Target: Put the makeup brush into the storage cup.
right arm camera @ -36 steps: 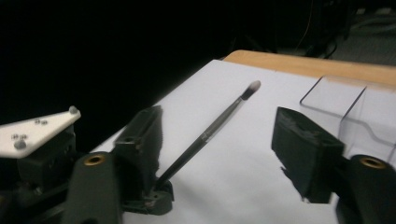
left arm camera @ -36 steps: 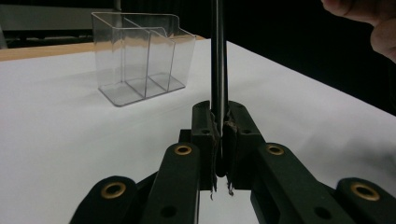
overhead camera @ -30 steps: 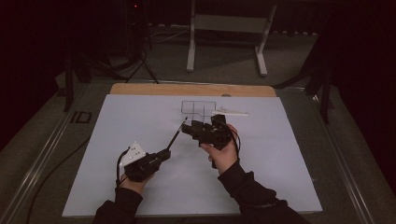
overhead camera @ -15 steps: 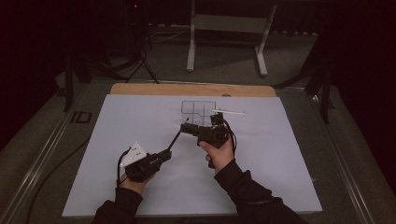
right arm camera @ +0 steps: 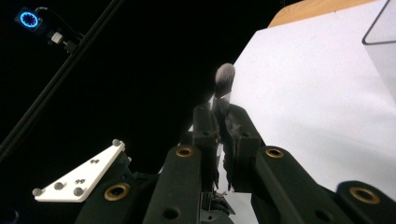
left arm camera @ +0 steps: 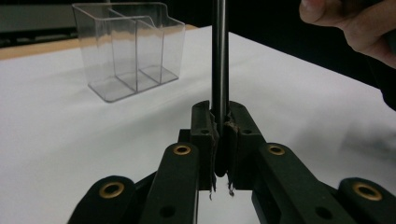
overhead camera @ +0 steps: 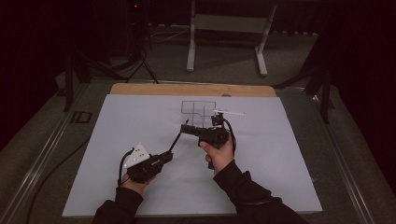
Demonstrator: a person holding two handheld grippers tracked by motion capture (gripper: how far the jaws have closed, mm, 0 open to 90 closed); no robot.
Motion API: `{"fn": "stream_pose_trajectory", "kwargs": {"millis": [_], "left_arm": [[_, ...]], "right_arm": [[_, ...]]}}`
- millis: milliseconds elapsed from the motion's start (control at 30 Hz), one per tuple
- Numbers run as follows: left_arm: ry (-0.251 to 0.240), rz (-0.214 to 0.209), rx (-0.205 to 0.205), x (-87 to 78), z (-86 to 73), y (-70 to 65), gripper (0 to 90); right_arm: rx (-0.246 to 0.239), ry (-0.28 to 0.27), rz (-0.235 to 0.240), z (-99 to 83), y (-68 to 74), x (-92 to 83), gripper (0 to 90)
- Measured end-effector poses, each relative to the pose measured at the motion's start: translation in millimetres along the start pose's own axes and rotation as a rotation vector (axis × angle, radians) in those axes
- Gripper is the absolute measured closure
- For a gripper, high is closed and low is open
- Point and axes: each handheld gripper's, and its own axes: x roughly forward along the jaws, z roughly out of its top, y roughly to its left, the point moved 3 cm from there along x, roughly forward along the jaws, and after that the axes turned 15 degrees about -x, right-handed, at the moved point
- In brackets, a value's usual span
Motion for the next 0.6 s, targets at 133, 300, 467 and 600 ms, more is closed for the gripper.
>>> {"fn": "stream_pose_trajectory", "kwargs": {"millis": [133,300,467,600], "left_arm": [[0.028,0.015,-0.022,4.4,-3.5,-3.0,66.9],[0.05,0.036,0.011,6.9,-3.7,-9.0,49.1],[0.038,0.049,-0.001,5.6,-2.2,-8.4,43.0],[0.049,0.056,-0.008,5.2,-1.3,-7.0,36.6]], "right_arm": [[-0.042,-0.007,0.002,1.4,4.4,0.0,84.3],[-0.088,0.006,0.006,5.8,8.4,-0.7,84.2],[-0.122,0.013,0.005,10.3,10.1,-3.5,84.3],[-0.209,0.028,-0.009,13.1,12.7,-8.0,84.2]]}}
